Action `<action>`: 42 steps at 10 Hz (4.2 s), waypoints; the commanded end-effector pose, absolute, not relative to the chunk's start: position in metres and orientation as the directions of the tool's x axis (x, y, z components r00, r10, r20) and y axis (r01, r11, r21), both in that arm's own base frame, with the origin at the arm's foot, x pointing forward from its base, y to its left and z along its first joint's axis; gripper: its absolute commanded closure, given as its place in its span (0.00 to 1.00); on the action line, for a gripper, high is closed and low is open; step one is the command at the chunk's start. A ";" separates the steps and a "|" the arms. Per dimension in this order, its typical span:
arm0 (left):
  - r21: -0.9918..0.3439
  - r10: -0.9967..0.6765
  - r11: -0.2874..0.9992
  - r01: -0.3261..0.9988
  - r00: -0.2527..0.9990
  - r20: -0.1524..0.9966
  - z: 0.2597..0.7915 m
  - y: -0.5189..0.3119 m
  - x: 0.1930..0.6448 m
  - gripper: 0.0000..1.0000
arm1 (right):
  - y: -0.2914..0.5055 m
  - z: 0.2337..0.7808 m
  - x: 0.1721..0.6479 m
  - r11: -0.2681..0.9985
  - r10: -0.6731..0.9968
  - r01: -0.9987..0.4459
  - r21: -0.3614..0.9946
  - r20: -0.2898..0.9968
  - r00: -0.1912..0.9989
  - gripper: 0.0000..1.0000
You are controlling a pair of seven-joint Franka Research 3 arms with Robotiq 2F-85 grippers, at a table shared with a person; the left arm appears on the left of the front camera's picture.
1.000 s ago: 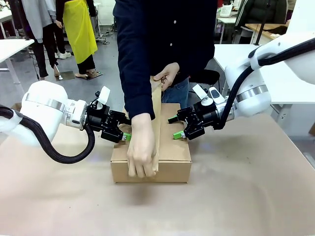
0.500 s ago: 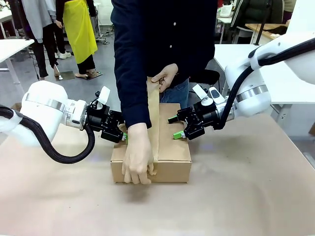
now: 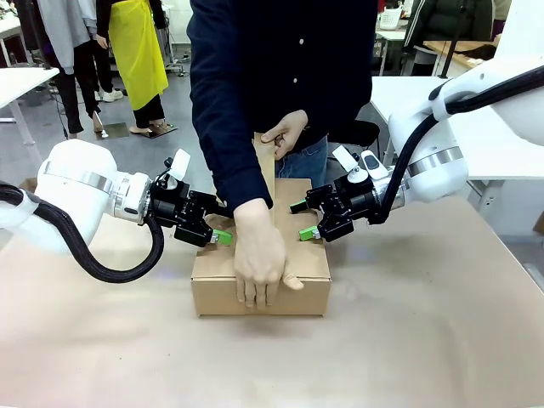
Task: Pack the gift set into the box.
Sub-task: Press and hold the closed box until the human finishes sealing it.
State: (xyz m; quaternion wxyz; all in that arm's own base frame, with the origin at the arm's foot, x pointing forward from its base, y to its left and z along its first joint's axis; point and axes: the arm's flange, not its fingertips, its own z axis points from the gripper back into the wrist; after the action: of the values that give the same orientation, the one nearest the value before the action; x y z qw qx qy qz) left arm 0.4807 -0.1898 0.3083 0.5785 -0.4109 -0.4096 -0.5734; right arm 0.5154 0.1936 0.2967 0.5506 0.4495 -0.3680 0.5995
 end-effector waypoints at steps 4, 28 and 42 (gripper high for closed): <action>0.011 -0.339 0.006 1.000 -0.008 0.941 0.306 -0.190 0.478 0.00 | 0.194 0.295 0.514 -0.130 0.331 -0.990 0.046 0.944 0.001 0.00; 0.011 -0.339 0.006 1.000 -0.008 0.941 0.306 -0.190 0.478 0.00 | 0.194 0.295 0.514 -0.130 0.331 -0.990 0.046 0.944 0.001 0.00; 0.155 0.190 0.089 0.984 -0.169 0.967 0.388 -0.035 0.389 0.00 | -0.016 0.391 0.423 0.314 -0.172 -0.948 -0.054 0.979 -0.113 0.00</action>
State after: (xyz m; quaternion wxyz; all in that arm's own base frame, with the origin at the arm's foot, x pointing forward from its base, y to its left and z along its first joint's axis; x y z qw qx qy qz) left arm 0.3788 -0.0183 0.3748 0.4144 -0.4894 -0.6197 -0.4525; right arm 0.4083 -0.0379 0.3634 0.5161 0.4248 -0.6517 0.3583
